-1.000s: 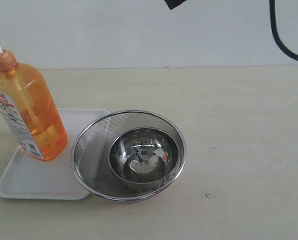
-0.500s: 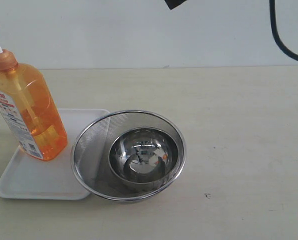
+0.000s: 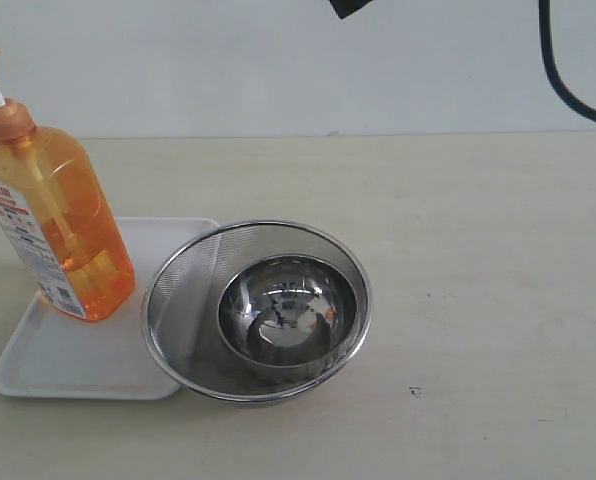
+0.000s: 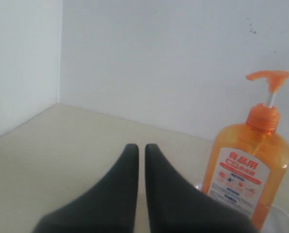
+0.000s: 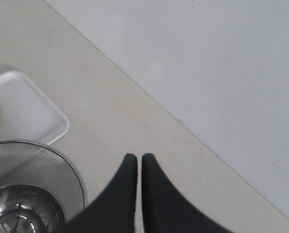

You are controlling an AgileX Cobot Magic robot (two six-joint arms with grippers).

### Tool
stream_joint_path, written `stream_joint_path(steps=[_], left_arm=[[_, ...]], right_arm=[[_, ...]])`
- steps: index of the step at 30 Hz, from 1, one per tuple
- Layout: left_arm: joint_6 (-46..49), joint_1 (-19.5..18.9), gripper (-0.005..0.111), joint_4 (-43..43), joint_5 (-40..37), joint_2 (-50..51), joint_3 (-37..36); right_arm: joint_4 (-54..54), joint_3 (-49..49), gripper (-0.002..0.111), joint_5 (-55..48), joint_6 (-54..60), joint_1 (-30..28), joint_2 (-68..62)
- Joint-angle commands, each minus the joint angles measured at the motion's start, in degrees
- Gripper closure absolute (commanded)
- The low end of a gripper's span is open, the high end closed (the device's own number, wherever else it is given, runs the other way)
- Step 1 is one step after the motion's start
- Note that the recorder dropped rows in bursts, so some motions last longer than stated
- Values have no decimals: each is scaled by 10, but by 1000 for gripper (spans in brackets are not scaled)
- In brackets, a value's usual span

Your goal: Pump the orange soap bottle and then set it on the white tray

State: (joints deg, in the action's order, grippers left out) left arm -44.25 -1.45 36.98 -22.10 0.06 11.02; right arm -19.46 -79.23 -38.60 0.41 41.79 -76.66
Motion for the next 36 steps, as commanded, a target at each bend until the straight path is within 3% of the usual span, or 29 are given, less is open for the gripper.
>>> stream_joint_path(steps=[1, 14, 25, 31, 36], left_arm=[[6, -3, 102, 2, 112, -1, -45], [1, -3, 102, -1, 243, -1, -110], [-51, -2, 102, -1, 262, -1, -110], [-51, -2, 102, 1, 356, -1, -110], [31, -2, 102, -33, 336, -1, -110]], right_arm=[[-4, 3, 108, 3, 0, -1, 6], [-4, 3, 108, 3, 0, -1, 6], [-4, 3, 108, 3, 0, -1, 6], [-4, 3, 108, 3, 0, -1, 6], [-4, 3, 108, 3, 0, -1, 6]])
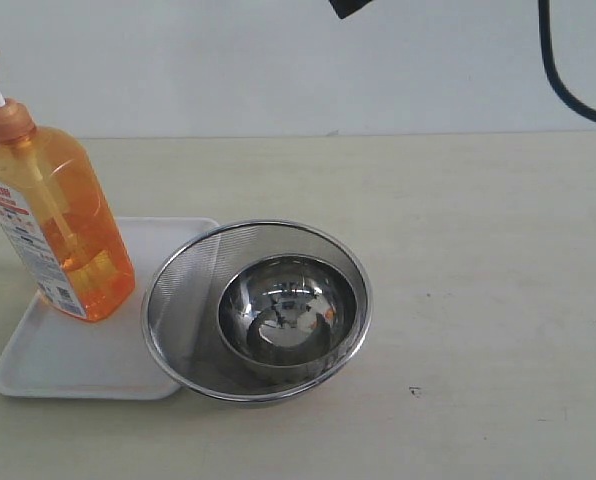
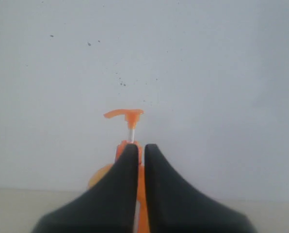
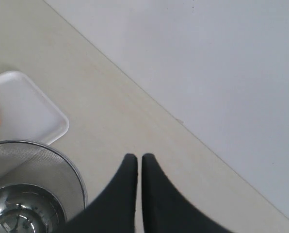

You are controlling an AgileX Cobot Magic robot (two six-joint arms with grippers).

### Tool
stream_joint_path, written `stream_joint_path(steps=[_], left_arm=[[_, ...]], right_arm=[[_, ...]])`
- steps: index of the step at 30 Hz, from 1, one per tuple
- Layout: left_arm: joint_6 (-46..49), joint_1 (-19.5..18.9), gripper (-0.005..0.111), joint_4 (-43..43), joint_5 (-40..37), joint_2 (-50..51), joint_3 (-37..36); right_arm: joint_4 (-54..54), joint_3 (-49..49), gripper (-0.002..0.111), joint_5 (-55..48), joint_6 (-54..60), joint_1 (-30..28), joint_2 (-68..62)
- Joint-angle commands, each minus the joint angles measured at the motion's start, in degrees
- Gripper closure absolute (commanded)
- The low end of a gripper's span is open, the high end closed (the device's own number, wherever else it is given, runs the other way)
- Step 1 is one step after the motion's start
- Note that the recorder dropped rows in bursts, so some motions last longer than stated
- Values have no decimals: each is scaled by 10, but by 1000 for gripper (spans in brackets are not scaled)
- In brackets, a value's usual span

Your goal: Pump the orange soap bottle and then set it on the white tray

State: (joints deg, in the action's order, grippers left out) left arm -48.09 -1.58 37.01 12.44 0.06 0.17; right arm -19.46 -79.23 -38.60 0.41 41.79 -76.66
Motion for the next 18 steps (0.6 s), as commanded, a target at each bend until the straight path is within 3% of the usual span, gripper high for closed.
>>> stream_joint_path(steps=[1, 7, 10, 18], left_arm=[[114, 0, 102, -62, -15, -1, -2], [395, 0, 102, -276, -43, -1, -2], [490, 0, 102, -354, -67, -1, -2], [531, 0, 102, -425, -129, -1, -2]], right_arm=[[-4, 3, 108, 3, 0, -1, 6], [-4, 3, 108, 3, 0, -1, 6], [-4, 3, 108, 3, 0, -1, 6], [-4, 3, 108, 3, 0, -1, 6]])
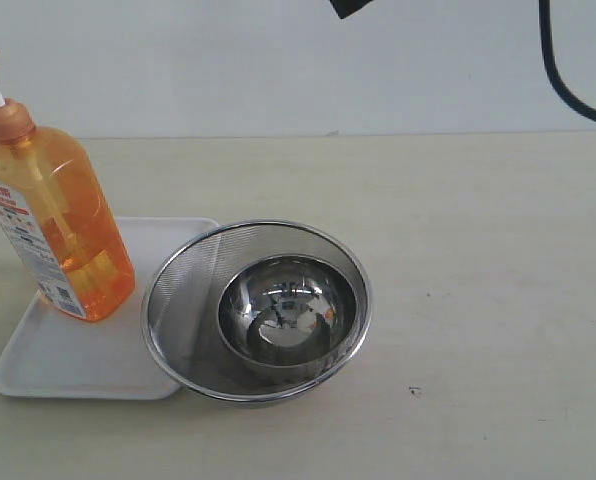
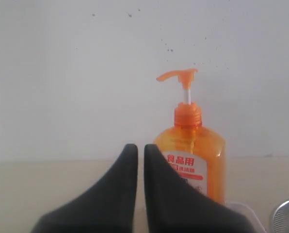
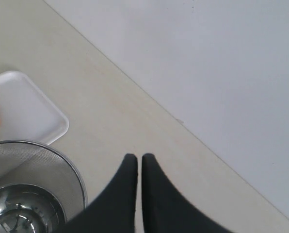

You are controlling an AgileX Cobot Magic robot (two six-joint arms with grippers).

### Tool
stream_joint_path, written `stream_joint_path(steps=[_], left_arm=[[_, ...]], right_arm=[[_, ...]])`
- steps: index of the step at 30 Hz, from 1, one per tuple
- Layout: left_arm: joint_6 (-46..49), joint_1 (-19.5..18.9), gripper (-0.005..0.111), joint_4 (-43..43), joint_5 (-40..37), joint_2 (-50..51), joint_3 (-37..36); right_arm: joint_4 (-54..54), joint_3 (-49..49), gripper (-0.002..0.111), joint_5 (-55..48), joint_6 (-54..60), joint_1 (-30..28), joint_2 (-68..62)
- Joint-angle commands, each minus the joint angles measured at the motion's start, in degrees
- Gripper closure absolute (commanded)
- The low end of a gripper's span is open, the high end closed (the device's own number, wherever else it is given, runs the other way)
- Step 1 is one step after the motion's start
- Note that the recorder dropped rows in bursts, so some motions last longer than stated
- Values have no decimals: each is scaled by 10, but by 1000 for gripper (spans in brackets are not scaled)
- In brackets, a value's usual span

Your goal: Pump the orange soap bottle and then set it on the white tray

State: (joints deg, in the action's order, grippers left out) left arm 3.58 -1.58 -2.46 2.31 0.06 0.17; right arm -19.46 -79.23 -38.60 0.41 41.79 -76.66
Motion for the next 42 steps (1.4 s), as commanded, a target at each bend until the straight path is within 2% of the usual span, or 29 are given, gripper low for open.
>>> stream_joint_path(steps=[1, 5, 23, 42], left_arm=[[14, 0, 102, -35, -33, -1, -2], [14, 0, 102, -59, -59, -1, -2], [12, 0, 102, -74, -198, -1, -2], [12, -12, 102, -76, -202, -1, -2]], right_arm=[[-4, 3, 108, 3, 0, -1, 6], [-4, 3, 108, 3, 0, -1, 6], [-4, 3, 108, 3, 0, -1, 6], [-4, 3, 108, 3, 0, -1, 6]])
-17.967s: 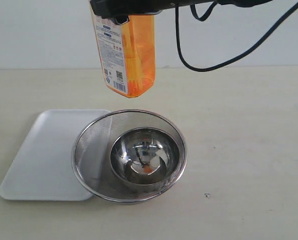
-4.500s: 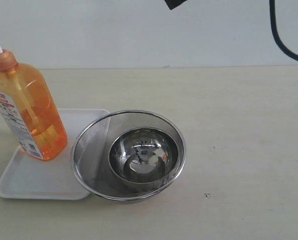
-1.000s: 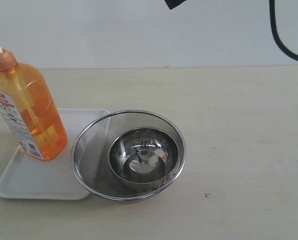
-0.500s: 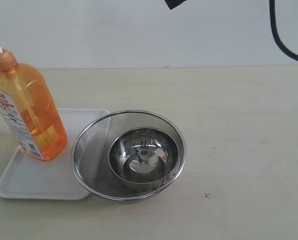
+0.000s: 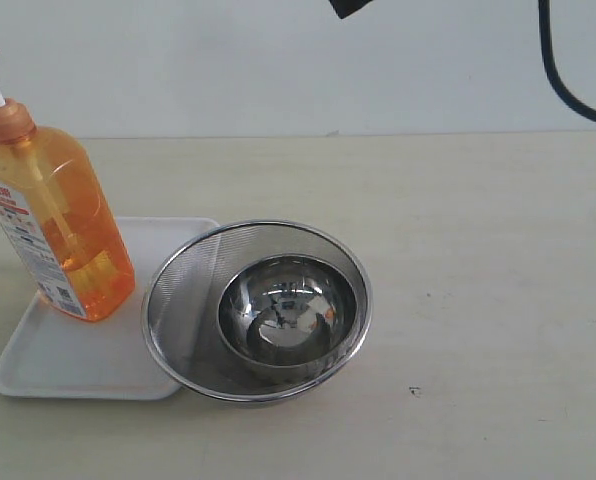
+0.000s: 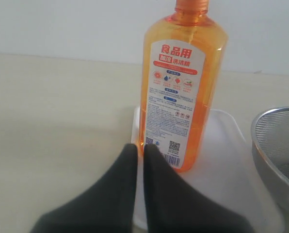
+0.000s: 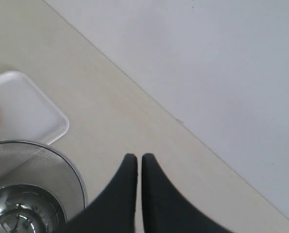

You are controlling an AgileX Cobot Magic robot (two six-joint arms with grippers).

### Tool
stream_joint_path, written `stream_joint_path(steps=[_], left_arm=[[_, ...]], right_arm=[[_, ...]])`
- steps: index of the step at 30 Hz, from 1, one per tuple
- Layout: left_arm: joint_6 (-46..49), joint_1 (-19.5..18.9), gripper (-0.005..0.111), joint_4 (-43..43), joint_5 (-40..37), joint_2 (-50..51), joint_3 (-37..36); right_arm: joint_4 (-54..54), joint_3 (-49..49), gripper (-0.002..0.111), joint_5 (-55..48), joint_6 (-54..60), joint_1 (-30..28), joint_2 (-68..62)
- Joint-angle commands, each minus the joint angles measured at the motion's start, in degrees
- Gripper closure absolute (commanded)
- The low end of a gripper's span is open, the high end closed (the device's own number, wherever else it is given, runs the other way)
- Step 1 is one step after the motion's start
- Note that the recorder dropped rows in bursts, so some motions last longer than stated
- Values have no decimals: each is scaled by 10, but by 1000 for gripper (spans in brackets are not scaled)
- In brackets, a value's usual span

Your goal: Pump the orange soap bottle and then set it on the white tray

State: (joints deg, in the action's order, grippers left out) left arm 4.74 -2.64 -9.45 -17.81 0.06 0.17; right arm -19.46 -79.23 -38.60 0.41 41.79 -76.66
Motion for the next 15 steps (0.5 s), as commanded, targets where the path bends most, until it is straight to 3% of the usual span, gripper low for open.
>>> stream_joint_path(steps=[1, 15], left_arm=[[1, -2, 102, -6, 0, -1, -2], [-12, -2, 102, -6, 0, -1, -2]], right_arm=[[-4, 3, 108, 3, 0, -1, 6], [-4, 3, 108, 3, 0, -1, 6]])
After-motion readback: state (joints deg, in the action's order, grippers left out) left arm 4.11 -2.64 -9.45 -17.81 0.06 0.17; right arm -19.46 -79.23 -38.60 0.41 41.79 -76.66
